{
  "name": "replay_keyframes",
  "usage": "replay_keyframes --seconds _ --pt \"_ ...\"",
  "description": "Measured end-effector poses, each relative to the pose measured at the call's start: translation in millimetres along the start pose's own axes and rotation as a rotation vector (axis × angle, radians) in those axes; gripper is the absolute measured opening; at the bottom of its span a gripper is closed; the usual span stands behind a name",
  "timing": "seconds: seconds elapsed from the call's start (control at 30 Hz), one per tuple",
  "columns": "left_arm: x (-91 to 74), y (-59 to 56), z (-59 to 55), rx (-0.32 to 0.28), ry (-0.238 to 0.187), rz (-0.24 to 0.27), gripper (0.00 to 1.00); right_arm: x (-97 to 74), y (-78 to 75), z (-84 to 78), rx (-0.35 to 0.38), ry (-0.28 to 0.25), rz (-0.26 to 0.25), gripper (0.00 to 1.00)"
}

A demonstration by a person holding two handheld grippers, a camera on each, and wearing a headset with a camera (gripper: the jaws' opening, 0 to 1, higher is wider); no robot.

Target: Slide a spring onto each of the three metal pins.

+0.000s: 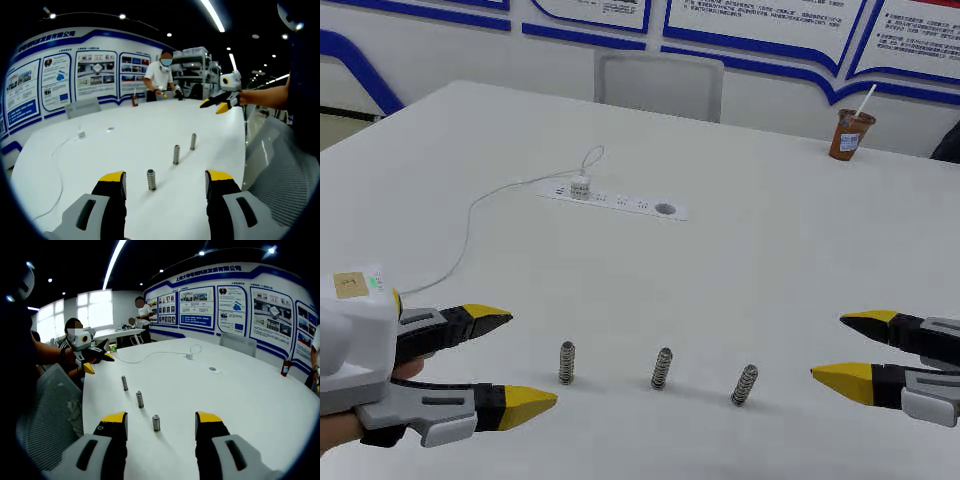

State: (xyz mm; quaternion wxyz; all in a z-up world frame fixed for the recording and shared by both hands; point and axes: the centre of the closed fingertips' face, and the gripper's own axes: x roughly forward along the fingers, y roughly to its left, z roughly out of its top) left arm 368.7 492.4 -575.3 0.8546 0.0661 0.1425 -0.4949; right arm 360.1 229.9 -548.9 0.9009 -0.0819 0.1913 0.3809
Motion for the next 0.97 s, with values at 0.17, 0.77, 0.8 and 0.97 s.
replay_keyframes --seconds 0.17,0.77,0.8,0.97 --pt "0.3 -0.3 -0.8 0.0 0.001 0.0 0.66 -2.2 -1.6 -9.6 0.007 0.007 -0.007 0.57" --pt "0.6 -0.3 -11.9 -0.011 0.022 0.004 0.69 5.8 1.5 -41.8 0.007 0.05 0.003 0.66" --pt "0.8 -0.2 -12.3 -0.011 0.024 0.004 0.69 6.0 1.9 -42.4 0.004 0.049 0.003 0.66" --pt "1.9 -0.2 -14.3 -0.016 0.025 0.0 0.7 6.0 3.4 -44.1 -0.011 0.044 0.002 0.68"
